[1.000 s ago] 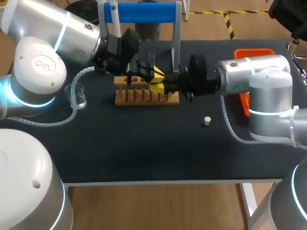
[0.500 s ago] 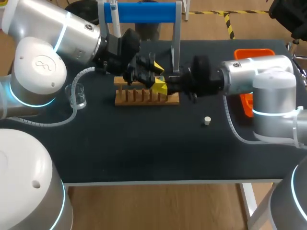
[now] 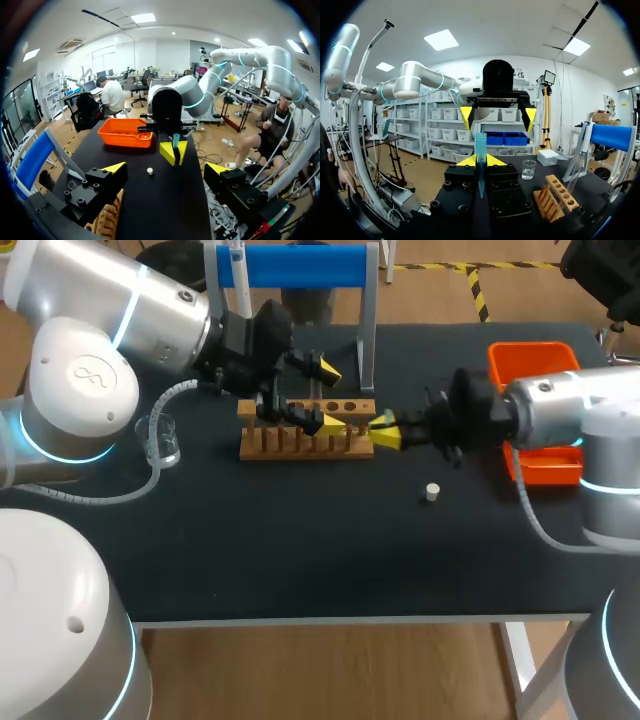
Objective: Invert the test tube, pick up the pipette, mount the tip to pipette, aspirate from beaker and dispense into the tube, eject the tip, return the pipette, and cap with the stopper.
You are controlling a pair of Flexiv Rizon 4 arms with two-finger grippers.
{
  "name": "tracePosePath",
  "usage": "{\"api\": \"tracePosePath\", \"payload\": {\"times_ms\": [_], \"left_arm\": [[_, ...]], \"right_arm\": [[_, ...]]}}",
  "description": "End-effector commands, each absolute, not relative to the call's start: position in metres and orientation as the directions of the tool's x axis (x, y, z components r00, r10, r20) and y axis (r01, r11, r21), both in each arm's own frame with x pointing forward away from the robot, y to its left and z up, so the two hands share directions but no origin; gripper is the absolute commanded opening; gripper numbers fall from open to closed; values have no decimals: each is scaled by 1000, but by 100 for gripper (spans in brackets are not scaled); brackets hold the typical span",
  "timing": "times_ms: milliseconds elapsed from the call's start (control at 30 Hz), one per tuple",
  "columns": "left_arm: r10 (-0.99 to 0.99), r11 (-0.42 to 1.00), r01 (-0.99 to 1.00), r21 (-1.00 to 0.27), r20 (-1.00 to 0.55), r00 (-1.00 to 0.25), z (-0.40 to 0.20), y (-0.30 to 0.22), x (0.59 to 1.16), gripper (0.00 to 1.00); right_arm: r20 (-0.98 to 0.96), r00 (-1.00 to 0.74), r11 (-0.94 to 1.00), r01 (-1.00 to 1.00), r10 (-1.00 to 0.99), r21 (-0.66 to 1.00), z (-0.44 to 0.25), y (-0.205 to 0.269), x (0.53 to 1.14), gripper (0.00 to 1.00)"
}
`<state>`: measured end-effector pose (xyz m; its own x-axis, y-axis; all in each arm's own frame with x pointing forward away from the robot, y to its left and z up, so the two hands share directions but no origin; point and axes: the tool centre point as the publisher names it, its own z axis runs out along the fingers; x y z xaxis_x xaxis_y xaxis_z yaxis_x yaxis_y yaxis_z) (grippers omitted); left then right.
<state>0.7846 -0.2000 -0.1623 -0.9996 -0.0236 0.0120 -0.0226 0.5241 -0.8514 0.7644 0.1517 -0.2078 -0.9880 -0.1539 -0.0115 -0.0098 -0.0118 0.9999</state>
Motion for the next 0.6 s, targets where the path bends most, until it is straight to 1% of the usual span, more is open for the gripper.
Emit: {"api": "tracePosePath", "payload": {"times_ms": [33, 400, 600], "left_arm": [[-23, 525, -23, -851, 13, -1000, -162, -199, 784, 100], [-23, 525, -23, -851, 13, -1000, -162, -199, 784, 100], [-23, 525, -23, -851, 13, -1000, -162, -199, 784, 100]], "right_arm": [[-15, -990, -11, -14, -142, 1000, -208, 118, 753, 0], [1, -994, -10, 2, -108, 1000, -225, 69, 749, 0], [29, -994, 3, 29, -101, 1000, -237, 52, 747, 0]]}}
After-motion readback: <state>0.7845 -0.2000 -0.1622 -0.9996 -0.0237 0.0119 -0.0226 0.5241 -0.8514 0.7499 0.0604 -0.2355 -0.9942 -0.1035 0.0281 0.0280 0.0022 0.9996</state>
